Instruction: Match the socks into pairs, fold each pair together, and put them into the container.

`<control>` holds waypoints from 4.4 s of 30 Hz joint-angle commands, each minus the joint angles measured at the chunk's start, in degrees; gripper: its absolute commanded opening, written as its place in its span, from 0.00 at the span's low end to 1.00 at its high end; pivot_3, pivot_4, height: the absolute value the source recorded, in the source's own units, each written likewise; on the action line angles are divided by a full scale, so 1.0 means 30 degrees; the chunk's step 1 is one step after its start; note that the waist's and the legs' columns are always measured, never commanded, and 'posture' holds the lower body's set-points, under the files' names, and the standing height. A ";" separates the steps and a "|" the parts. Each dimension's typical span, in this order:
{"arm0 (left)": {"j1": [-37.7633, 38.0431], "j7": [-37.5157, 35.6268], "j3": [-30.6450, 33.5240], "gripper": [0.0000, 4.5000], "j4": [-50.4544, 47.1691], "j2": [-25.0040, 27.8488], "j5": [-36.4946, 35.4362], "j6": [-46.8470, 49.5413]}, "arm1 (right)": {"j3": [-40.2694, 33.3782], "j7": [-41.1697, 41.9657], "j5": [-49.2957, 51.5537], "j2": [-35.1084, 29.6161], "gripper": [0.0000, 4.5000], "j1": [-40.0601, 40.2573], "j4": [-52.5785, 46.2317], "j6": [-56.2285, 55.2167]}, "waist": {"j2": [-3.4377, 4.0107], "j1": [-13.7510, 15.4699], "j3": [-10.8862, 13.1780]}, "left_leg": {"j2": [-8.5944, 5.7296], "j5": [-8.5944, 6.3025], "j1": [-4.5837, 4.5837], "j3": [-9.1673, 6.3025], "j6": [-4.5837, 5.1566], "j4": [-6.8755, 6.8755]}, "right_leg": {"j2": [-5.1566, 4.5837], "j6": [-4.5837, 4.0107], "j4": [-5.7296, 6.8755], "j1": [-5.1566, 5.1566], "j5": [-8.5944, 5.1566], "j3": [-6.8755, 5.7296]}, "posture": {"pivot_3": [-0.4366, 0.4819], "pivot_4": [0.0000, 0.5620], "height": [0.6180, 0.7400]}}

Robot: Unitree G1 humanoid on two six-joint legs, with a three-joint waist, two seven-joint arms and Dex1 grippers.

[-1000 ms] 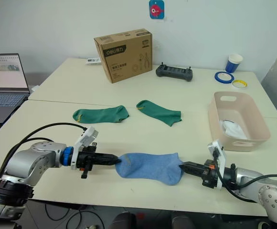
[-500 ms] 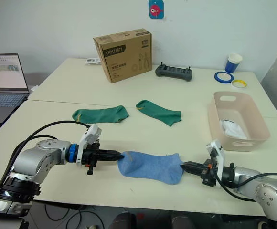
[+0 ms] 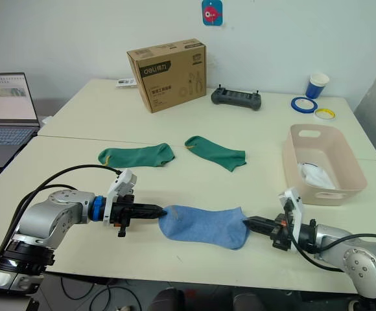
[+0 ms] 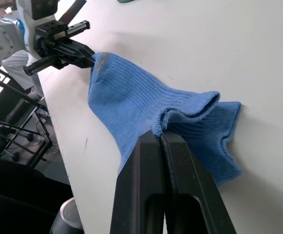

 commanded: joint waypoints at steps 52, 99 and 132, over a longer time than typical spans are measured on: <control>-0.0963 -0.1104 -0.0937 0.51 -0.2315 -0.0820 0.2054 -0.6393 | 0.4995 0.2276 -0.8853 -0.1556 0.71 -0.2157 -0.2095 -0.7480 | 0.0000 0.0010 0.0000 | -0.0003 -0.0001 -0.0004 0.0012 0.0000 -0.0010 | 0.0000 0.0005 -0.0009 -0.0005 -0.0007 0.0003 | 0.48 0.27 1.00; 0.1422 -0.1323 -0.2257 0.00 0.1193 -0.0888 0.5917 -1.2267 | 0.6969 0.5325 -1.4881 -0.2743 0.01 0.0757 0.0267 -1.2721 | -0.0001 0.0025 -0.0052 | 0.0000 0.0000 0.0044 0.0014 0.0000 0.0028 | 0.0002 0.0003 0.0020 0.0032 -0.0005 0.0006 | 0.48 0.27 1.00; -0.1203 -0.0967 -0.1588 0.00 0.2484 -0.2627 0.4673 -1.2004 | 0.7375 0.2909 -1.5128 0.0476 0.01 -0.2730 0.1220 -1.2109 | -0.0001 0.0014 -0.0041 | 0.0001 0.0001 0.0017 0.0019 -0.0001 0.0035 | 0.0012 0.0026 0.0021 0.0012 0.0022 0.0009 | 0.48 0.27 1.00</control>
